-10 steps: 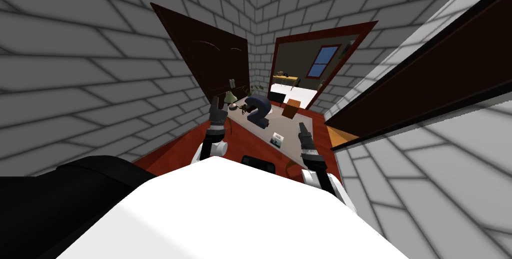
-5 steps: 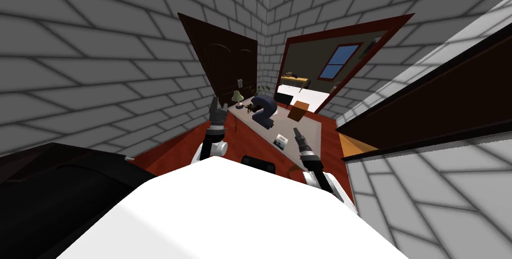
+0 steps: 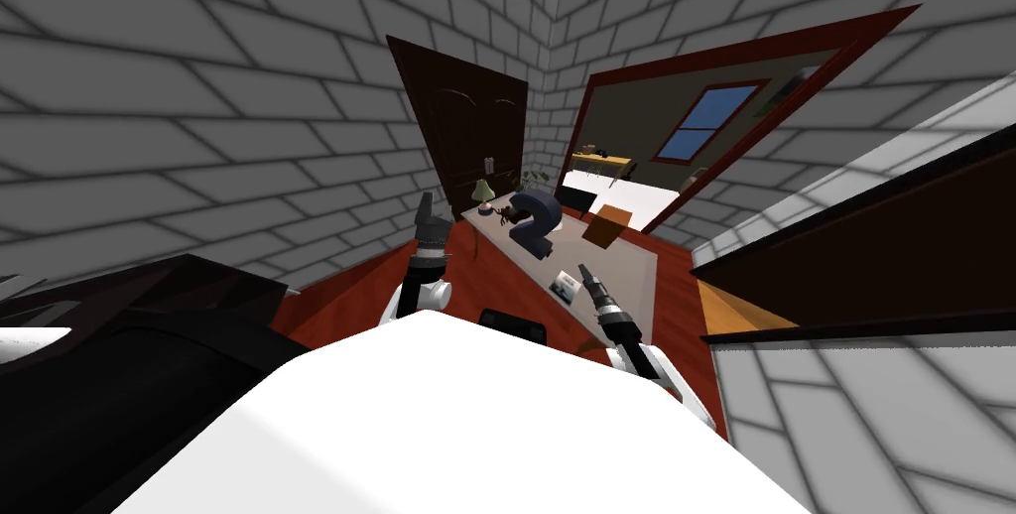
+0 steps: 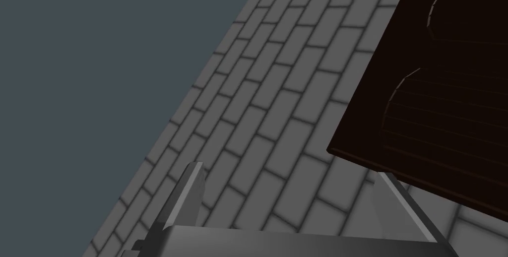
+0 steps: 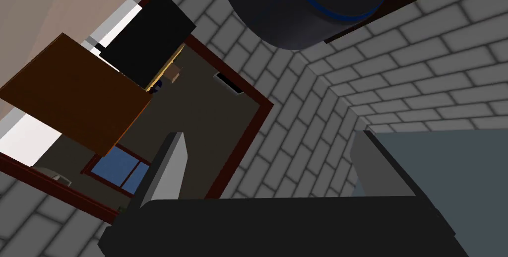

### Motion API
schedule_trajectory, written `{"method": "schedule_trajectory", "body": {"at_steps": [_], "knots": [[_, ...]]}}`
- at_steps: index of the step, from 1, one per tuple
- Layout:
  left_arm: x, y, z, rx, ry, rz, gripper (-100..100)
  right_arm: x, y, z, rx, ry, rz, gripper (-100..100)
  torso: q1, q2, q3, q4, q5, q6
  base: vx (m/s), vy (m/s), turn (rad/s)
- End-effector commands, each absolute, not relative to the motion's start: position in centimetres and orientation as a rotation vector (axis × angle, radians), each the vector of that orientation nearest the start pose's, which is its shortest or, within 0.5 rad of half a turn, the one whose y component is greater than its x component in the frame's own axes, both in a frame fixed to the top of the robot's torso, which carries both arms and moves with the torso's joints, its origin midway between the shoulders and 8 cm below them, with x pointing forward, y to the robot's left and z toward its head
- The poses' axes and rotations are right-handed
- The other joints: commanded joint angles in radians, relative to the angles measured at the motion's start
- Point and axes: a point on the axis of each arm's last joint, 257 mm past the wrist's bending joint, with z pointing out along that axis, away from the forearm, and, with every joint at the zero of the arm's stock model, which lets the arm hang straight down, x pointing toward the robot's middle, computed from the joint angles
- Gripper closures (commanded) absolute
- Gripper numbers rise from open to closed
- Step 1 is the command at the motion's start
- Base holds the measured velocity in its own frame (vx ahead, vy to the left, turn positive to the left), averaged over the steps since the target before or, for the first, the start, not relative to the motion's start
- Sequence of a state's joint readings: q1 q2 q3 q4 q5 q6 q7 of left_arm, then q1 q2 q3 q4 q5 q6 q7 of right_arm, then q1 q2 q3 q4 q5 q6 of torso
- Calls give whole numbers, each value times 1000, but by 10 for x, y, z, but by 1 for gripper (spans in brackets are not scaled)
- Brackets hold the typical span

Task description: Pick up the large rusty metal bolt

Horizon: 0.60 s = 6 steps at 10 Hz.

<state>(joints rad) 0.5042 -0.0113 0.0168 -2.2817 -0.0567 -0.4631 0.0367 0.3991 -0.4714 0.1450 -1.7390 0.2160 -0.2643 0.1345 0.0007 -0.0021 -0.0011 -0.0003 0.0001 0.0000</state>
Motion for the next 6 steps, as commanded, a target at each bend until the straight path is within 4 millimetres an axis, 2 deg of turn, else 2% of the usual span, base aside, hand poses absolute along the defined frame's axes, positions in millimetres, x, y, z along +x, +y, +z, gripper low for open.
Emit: {"method": "schedule_trajectory", "body": {"at_steps": [1,2,3,4,6], "knots": [[349,282,17,-675,651,-1272,0,407,-280,-294,506,1669,770,-100,0,0,0,0,0,0,12,21,107],[349,282,17,-675,651,-1272,0,405,-287,-311,477,1721,728,-100,0,0,0,0,0,1,25,36,171],[349,282,17,-675,651,-1272,0,403,-290,-317,485,1731,720,-100,1,-1,0,0,0,0,24,29,113],[349,282,17,-675,651,-1272,0,400,-298,-334,453,1784,675,-100,0,0,0,0,0,1,32,38,200],[349,282,17,-675,651,-1272,0,395,-308,-353,420,1839,625,-100,1,-1,-1,0,0,1,31,38,177]]}}
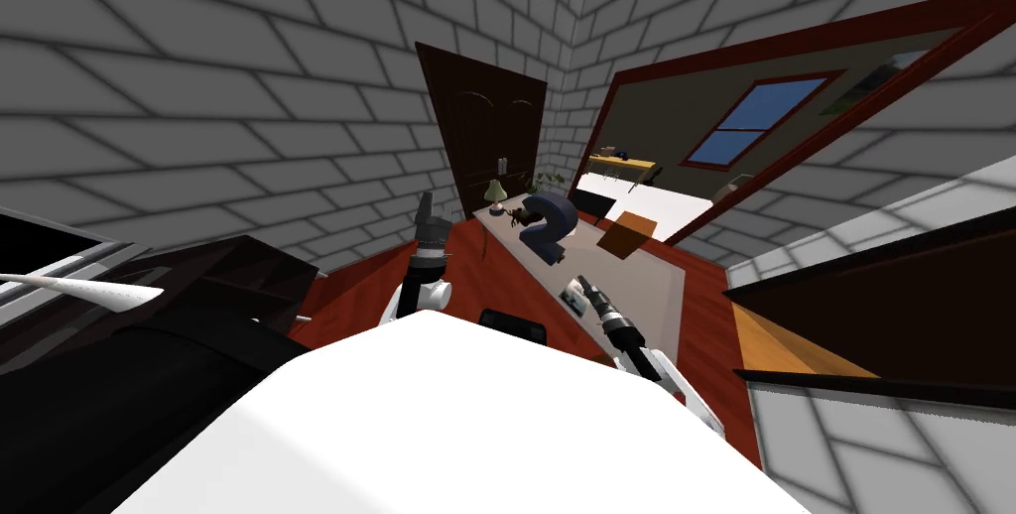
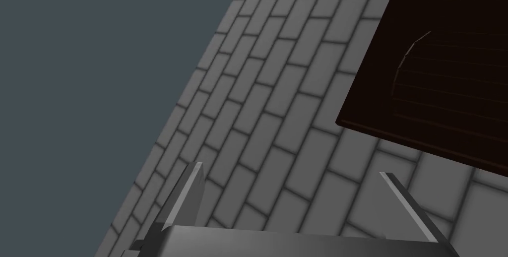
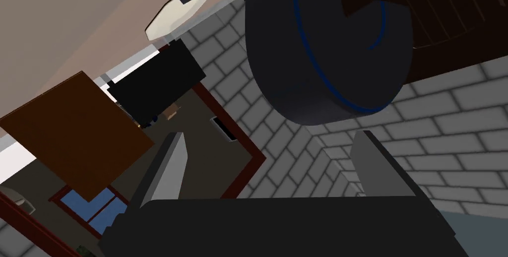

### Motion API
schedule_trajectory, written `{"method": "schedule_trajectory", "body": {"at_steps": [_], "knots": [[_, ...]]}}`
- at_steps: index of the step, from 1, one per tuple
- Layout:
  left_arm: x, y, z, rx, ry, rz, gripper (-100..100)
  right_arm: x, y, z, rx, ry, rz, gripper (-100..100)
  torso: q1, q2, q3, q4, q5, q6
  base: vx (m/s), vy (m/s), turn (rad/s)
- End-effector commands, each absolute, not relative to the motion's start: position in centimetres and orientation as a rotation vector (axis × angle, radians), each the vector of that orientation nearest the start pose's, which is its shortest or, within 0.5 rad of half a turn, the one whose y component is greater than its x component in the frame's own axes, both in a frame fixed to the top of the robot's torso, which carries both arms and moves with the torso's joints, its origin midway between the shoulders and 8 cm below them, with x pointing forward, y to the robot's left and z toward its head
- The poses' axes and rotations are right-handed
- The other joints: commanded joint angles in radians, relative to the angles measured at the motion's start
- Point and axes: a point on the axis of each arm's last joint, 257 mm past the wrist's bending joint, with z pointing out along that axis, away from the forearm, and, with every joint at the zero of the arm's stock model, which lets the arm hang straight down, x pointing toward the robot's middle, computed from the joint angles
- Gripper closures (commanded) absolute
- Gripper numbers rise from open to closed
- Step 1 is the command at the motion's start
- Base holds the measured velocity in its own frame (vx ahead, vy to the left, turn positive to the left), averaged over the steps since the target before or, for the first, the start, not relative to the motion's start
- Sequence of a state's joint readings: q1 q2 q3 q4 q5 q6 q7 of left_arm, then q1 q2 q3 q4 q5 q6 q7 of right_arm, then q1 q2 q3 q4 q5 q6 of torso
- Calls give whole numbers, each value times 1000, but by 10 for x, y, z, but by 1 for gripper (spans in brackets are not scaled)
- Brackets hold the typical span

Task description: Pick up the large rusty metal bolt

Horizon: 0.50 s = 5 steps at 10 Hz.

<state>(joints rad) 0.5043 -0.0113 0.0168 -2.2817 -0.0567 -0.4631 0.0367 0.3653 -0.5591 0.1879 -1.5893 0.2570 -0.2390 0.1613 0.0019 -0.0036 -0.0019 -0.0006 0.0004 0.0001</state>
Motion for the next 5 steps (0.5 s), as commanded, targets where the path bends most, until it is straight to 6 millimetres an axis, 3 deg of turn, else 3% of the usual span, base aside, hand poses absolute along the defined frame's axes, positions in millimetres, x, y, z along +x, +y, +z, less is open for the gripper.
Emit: {"method": "schedule_trajectory", "body": {"at_steps": [1,2,5], "knots": [[349,282,17,-675,651,-1272,0,391,-314,-362,433,1856,610,-100,0,0,0,0,0,0,32,32,87],[349,282,17,-675,651,-1272,0,385,-325,-380,396,1910,560,-100,0,0,0,0,0,1,48,49,202],[349,282,17,-675,651,-1272,0,373,-344,-405,369,1980,492,-100,1,-1,0,0,0,0,49,45,136]]}}
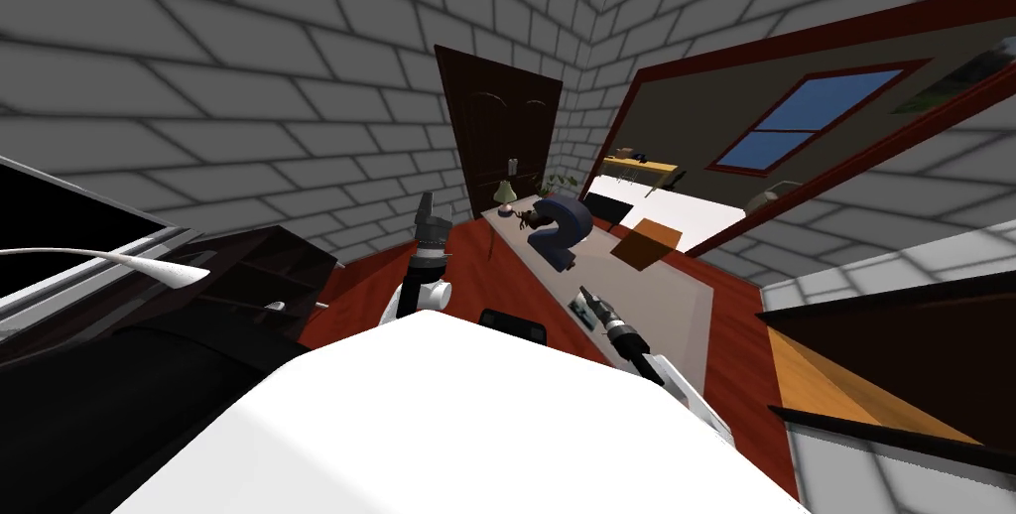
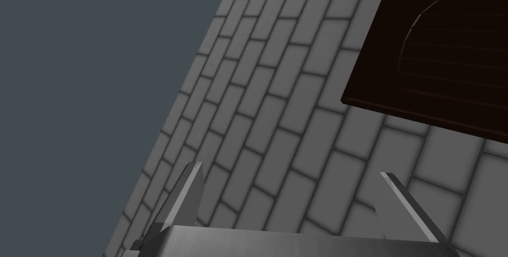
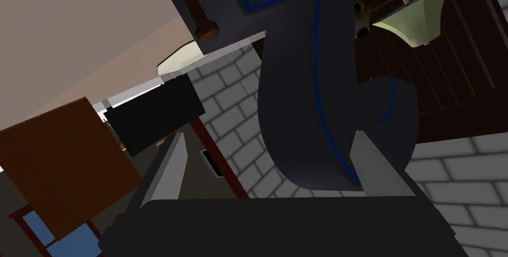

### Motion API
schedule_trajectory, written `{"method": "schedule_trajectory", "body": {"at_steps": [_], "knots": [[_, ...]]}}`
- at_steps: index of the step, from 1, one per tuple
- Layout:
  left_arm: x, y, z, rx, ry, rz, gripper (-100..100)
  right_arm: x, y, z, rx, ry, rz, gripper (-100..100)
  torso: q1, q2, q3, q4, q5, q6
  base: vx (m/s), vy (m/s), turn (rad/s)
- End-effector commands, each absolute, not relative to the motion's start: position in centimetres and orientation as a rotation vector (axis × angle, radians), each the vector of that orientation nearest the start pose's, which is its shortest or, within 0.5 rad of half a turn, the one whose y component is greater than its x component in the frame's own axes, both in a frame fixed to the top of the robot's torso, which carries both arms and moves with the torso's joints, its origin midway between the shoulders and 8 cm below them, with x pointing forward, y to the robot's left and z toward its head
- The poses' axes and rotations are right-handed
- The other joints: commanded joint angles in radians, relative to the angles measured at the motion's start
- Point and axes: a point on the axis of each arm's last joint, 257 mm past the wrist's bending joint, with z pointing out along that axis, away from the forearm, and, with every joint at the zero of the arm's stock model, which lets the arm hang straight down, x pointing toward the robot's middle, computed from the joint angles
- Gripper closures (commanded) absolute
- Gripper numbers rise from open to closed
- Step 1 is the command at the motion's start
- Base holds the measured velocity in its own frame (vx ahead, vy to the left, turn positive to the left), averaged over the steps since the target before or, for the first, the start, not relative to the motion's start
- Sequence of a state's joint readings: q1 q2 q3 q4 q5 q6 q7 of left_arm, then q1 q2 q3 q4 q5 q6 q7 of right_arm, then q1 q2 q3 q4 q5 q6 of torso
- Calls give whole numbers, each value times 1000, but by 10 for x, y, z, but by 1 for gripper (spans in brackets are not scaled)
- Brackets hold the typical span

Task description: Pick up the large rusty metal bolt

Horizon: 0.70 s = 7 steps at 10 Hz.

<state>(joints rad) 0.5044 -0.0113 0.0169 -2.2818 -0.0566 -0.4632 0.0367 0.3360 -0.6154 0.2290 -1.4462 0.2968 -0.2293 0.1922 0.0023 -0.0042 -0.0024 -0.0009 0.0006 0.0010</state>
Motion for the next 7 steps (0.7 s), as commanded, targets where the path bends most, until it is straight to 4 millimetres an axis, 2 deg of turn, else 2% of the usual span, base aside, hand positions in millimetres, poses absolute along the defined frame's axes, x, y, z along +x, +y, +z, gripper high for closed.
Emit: {"method": "schedule_trajectory", "body": {"at_steps": [1,4,7], "knots": [[349,282,17,-675,651,-1272,0,367,-354,-417,322,2025,445,-100,0,0,0,0,0,0,56,54,221],[349,282,17,-675,651,-1272,0,350,-379,-443,295,2100,366,-100,0,-1,0,0,0,0,58,42,119],[349,282,17,-675,651,-1272,0,328,-412,-470,202,2201,250,-100,0,-2,-1,0,0,0,80,48,147]]}}
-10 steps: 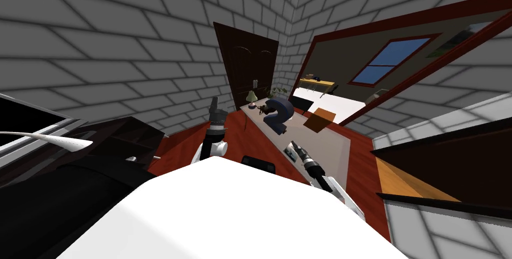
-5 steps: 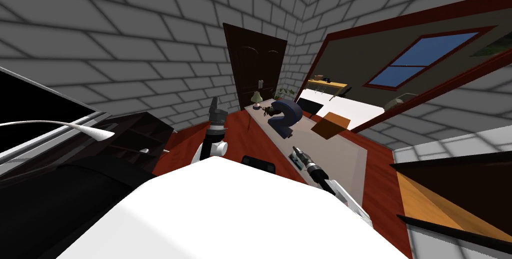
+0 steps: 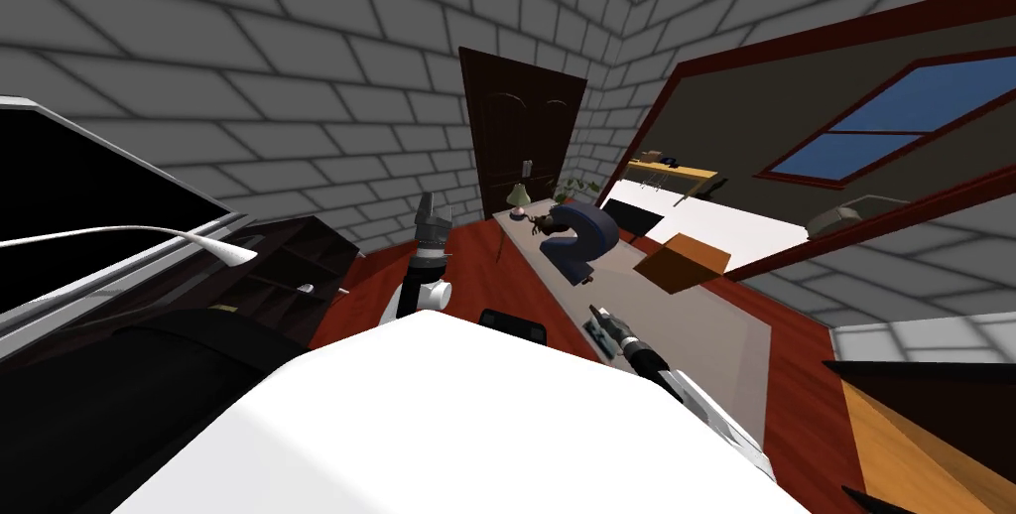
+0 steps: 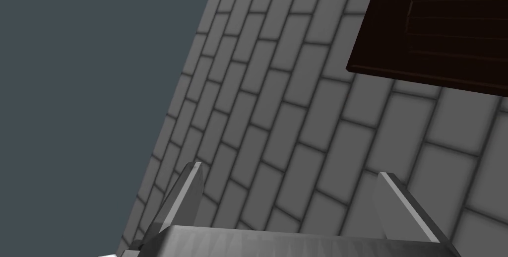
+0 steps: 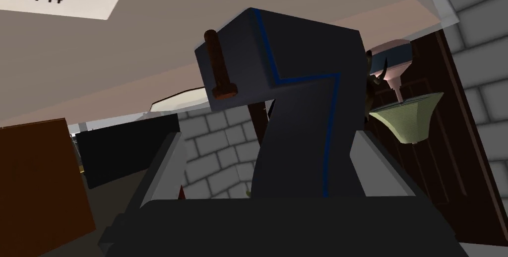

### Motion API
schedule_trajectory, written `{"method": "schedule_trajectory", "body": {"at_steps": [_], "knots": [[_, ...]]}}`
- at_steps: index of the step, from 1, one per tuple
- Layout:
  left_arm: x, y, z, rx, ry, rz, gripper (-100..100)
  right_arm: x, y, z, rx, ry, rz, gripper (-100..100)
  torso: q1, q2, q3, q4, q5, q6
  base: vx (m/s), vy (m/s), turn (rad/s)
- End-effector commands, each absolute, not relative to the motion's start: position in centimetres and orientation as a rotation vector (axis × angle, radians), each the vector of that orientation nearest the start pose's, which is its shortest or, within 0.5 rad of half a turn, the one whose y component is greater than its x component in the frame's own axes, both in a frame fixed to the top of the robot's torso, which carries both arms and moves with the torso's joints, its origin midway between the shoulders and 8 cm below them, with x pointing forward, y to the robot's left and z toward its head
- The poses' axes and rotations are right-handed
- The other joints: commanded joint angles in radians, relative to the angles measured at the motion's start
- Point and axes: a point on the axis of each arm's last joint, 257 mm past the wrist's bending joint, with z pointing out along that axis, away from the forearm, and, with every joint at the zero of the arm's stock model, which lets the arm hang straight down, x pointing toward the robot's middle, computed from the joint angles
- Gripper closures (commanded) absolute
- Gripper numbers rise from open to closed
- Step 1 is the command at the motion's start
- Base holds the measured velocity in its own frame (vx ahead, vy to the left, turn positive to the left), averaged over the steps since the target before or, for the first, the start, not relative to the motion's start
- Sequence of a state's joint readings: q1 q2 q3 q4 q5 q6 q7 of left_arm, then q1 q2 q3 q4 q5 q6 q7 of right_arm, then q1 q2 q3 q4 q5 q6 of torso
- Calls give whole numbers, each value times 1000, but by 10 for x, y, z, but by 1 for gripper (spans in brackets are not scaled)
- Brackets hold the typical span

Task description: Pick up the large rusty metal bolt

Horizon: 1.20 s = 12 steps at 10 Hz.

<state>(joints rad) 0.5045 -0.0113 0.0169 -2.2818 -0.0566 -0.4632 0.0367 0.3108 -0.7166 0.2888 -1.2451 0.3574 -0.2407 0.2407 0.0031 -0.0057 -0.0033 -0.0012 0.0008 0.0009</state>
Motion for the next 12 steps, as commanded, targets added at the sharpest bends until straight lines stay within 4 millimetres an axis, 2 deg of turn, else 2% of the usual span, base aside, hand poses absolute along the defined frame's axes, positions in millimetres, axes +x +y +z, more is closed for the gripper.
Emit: {"method": "schedule_trajectory", "body": {"at_steps": [1,2,4,7,9,11,12], "knots": [[349,282,17,-675,651,-1272,0,323,-419,-475,212,2214,235,-100,0,0,0,0,0,0,71,45,118],[349,282,17,-675,651,-1272,0,316,-430,-481,153,2248,193,-100,0,0,0,0,0,0,87,49,207],[349,282,17,-675,651,-1272,0,308,-440,-489,167,2268,170,-100,0,0,0,0,0,0,57,31,40],[349,282,17,-675,651,-1272,0,283,-475,-505,66,2354,61,-100,-2,1,1,0,0,1,70,30,145],[349,282,17,-675,651,-1272,0,276,-482,-509,77,2368,43,-100,0,0,0,0,0,1,64,36,36],[349,282,17,-675,651,-1272,0,250,-518,-519,-22,2446,-62,-100,-1,1,1,0,0,0,103,59,212],[349,282,17,-675,651,-1272,0,246,-522,-521,-16,2454,-72,-100,2,-2,-1,0,0,0,118,56,83]]}}
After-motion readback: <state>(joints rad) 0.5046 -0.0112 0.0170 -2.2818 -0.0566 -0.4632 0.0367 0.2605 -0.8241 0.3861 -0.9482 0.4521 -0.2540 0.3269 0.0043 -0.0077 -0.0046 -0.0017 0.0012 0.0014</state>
